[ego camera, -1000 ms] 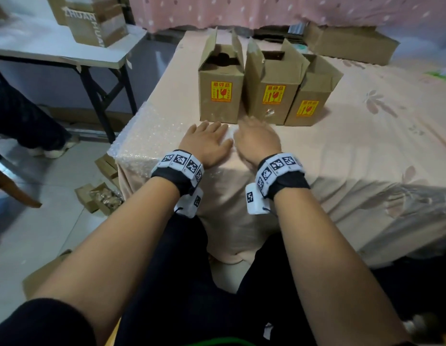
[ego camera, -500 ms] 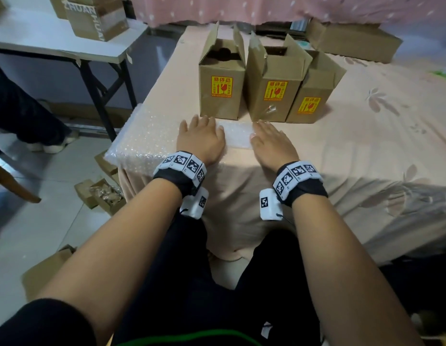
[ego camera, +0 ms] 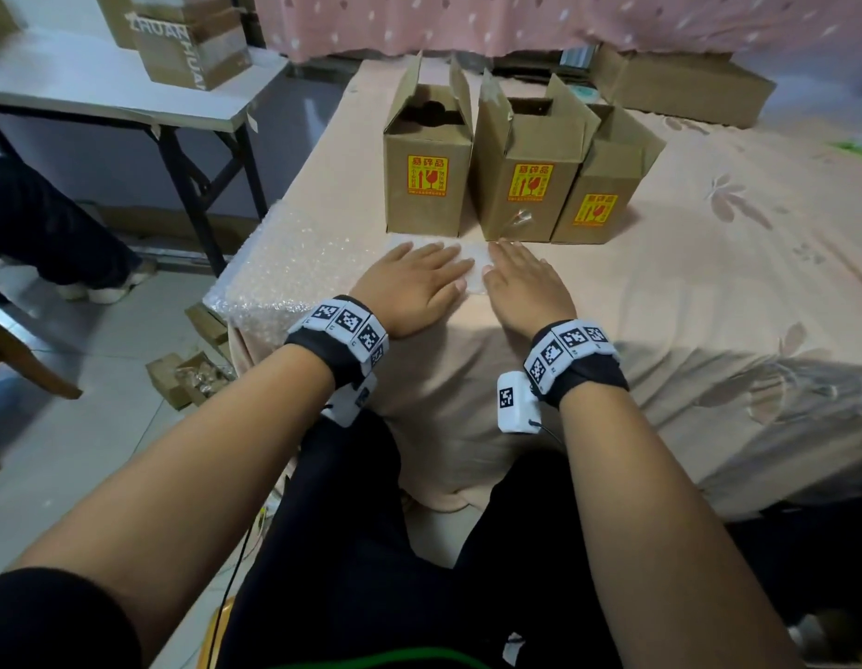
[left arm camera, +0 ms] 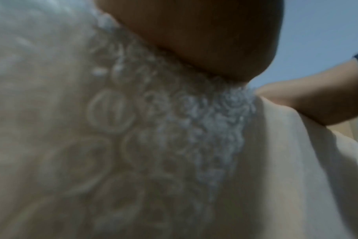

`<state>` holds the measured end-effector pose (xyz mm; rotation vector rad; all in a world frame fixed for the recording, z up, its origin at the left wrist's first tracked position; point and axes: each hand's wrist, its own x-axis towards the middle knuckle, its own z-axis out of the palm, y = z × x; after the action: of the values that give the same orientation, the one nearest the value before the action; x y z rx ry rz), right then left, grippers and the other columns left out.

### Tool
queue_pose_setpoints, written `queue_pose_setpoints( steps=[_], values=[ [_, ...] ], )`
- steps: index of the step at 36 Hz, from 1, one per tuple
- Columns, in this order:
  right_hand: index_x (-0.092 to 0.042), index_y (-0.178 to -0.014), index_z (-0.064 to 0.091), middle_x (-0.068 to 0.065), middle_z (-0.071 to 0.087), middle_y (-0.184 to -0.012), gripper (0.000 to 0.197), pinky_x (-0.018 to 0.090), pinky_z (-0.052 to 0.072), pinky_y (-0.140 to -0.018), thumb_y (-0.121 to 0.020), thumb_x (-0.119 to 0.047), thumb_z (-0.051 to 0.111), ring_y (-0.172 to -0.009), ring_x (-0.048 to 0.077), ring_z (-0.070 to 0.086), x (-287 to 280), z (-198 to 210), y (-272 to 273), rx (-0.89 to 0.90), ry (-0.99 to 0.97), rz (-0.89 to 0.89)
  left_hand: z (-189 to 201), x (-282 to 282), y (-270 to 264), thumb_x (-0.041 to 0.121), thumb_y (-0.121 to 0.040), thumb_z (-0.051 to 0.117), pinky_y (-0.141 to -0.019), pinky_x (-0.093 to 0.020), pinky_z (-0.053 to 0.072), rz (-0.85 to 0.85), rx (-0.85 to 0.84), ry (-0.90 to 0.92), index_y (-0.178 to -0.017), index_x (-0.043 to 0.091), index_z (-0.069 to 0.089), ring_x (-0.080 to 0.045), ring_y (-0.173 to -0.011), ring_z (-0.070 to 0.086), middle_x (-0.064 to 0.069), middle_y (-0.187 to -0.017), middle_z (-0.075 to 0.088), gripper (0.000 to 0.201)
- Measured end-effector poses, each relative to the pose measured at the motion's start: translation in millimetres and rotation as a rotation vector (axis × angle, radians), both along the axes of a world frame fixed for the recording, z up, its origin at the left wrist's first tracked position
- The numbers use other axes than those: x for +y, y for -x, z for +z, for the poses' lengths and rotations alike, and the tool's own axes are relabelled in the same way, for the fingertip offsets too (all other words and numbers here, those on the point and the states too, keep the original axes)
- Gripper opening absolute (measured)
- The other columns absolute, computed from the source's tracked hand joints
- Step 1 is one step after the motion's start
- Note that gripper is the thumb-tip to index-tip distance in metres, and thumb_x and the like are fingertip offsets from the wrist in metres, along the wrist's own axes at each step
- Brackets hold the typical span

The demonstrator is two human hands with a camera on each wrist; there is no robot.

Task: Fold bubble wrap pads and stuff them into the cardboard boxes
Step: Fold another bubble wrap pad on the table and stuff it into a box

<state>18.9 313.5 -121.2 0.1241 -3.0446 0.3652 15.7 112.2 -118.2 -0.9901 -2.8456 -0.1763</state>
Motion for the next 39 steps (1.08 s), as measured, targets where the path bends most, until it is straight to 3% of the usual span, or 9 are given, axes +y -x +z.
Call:
queue_pose_setpoints(
  steps=[4,9,11,13,15,26,30,34,39],
  values=[
    [-0.021,-0.160,0.020,-0.005,0.013,-0.168,0.057,0.042,0.008,-0.125,-0.105,-0.035,0.019,-0.154,0.012,0.009,2.5,-3.2,2.1,-0.003,0.009,0.011,-1.1,-2.5,-0.1,0.047,-0.106,0.010,-0.125,-0.048,0.007,0.191,-0.071,-0.036,-0.160,0.026,0.021,-0.017,-0.155,0.010,-0.001,-0.169,0.015,0.059],
    [-0.022,-0.160,0.020,-0.006,0.013,-0.168,0.057,0.043,0.007,-0.125,-0.104,-0.034,0.019,-0.154,0.011,0.008,1.3,-4.8,1.4,-0.004,0.010,-0.011,-5.0,1.6,-1.4,0.057,-0.100,0.004,-0.124,-0.055,0.001,0.416,-0.024,-0.089,-0.157,0.014,0.028,-0.023,-0.155,0.014,-0.007,-0.167,0.021,0.076],
    [-0.022,-0.160,0.020,-0.006,0.013,-0.168,0.057,0.044,0.007,-0.125,-0.104,-0.033,0.019,-0.154,0.012,0.008,-0.4,-4.7,0.3,0.003,0.017,-0.032,-4.0,0.8,-3.4,0.060,-0.099,0.002,-0.124,-0.053,-0.002,0.341,0.040,-0.109,-0.159,0.018,0.024,-0.022,-0.156,0.010,-0.006,-0.169,0.013,0.077],
    [-0.022,-0.160,0.020,-0.006,0.014,-0.168,0.057,0.044,0.007,-0.125,-0.104,-0.033,0.019,-0.154,0.012,0.008,-1.4,-4.8,-0.6,0.009,0.025,-0.044,-2.6,-0.5,-6.7,0.060,-0.099,0.002,-0.125,-0.049,0.001,0.118,0.078,-0.084,-0.160,0.027,0.022,-0.019,-0.156,0.007,-0.002,-0.169,0.007,0.072],
    [-0.022,-0.160,0.020,-0.006,0.014,-0.168,0.057,0.044,0.007,-0.125,-0.104,-0.033,0.019,-0.154,0.012,0.008,-1.7,-4.3,-1.1,0.013,0.020,-0.043,-2.2,-1.3,-7.4,0.061,-0.098,0.001,-0.126,-0.045,0.005,-0.006,0.024,-0.030,-0.160,0.031,0.021,-0.016,-0.156,0.009,0.001,-0.169,0.010,0.072],
    [-0.022,-0.159,0.021,-0.005,0.014,-0.168,0.056,0.044,0.007,-0.125,-0.104,-0.032,0.020,-0.154,0.013,0.009,-1.7,-2.8,-2.8,0.008,0.038,-0.034,-3.1,8.4,2.9,0.047,-0.104,0.009,-0.125,-0.052,0.007,0.468,-0.127,-0.165,-0.159,0.013,0.021,-0.026,-0.155,0.012,-0.007,-0.168,0.013,0.066],
    [-0.023,-0.160,0.019,-0.006,0.013,-0.168,0.057,0.043,0.006,-0.125,-0.104,-0.033,0.021,-0.154,0.012,0.008,-1.7,-0.3,-3.8,0.010,0.055,-0.036,-1.9,6.3,4.9,0.045,-0.103,0.013,-0.124,-0.052,0.007,0.483,-0.151,-0.158,-0.160,0.012,0.018,-0.025,-0.155,0.012,-0.007,-0.169,0.012,0.066],
    [-0.037,-0.159,0.015,-0.009,0.004,-0.169,0.065,0.045,0.006,-0.124,-0.098,-0.052,0.031,-0.154,0.010,0.000,1.3,2.4,-8.7,0.017,0.105,-0.004,-1.8,4.3,7.4,0.047,-0.103,0.018,-0.124,-0.051,0.007,0.455,-0.154,-0.139,-0.161,0.011,0.015,-0.025,-0.155,0.012,-0.008,-0.169,0.012,0.068],
    [-0.044,-0.149,0.039,-0.008,0.007,-0.168,0.074,0.048,0.010,-0.120,-0.080,-0.059,0.059,-0.154,0.014,-0.004,9.0,3.7,-14.5,0.137,0.114,0.077,-2.5,4.4,8.8,0.049,-0.102,0.019,-0.124,-0.053,0.007,0.419,-0.143,-0.109,-0.161,0.010,0.013,-0.025,-0.155,0.010,-0.008,-0.169,0.011,0.071]
  ],
)
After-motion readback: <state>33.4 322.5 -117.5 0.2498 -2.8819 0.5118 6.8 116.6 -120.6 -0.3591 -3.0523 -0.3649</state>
